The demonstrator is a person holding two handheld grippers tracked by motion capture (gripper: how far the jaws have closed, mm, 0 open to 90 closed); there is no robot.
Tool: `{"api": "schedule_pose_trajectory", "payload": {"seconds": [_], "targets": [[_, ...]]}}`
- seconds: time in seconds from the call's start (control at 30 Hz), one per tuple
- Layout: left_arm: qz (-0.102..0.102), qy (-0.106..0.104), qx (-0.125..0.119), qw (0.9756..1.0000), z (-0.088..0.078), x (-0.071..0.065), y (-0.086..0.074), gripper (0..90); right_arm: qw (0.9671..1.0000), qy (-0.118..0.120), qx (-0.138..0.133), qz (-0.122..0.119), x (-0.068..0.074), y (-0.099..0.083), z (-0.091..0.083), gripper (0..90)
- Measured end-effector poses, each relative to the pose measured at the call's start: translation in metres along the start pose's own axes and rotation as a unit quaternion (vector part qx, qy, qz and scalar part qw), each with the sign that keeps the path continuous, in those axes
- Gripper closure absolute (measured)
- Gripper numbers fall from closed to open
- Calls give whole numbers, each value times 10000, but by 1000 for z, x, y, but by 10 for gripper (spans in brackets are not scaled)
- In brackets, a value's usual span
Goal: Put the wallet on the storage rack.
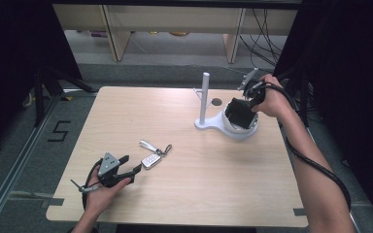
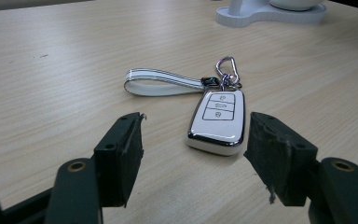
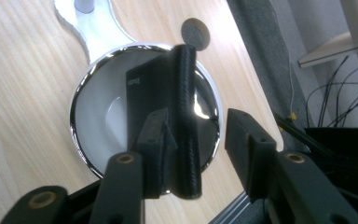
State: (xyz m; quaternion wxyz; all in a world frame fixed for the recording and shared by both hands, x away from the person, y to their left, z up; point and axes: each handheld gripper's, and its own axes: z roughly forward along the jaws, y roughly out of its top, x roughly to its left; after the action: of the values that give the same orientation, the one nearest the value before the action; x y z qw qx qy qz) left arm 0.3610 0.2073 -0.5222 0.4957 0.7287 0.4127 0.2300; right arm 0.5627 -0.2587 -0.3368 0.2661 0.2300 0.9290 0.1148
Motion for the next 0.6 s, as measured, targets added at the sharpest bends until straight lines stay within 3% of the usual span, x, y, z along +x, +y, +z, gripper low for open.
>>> {"api": "schedule_pose_trajectory", "payload": {"seconds": [0.23, 0.27, 0.3, 0.43, 0.5, 0.6], "targets": [[1, 8, -3, 10000, 0, 0, 0, 354, 9979, -122, -143, 617, 4, -19, -17, 541], [8, 11, 7, 10000, 0, 0, 0, 354, 9979, -122, -143, 617, 4, -19, -17, 541], [13, 39, 31, 10000, 0, 0, 0, 354, 9963, -96, -224, 826, 10, -25, -21, 539], [10, 60, 48, 10000, 0, -1, 0, 354, 9947, 22, -269, 993, 20, -36, -25, 552], [36, 84, 90, 9999, 0, 0, 1, 355, 9909, 123, -362, 1288, 30, -46, -25, 575], [41, 55, 82, 9999, 1, 0, 0, 356, 9891, 221, -388, 1400, 36, -52, -25, 580]]}}
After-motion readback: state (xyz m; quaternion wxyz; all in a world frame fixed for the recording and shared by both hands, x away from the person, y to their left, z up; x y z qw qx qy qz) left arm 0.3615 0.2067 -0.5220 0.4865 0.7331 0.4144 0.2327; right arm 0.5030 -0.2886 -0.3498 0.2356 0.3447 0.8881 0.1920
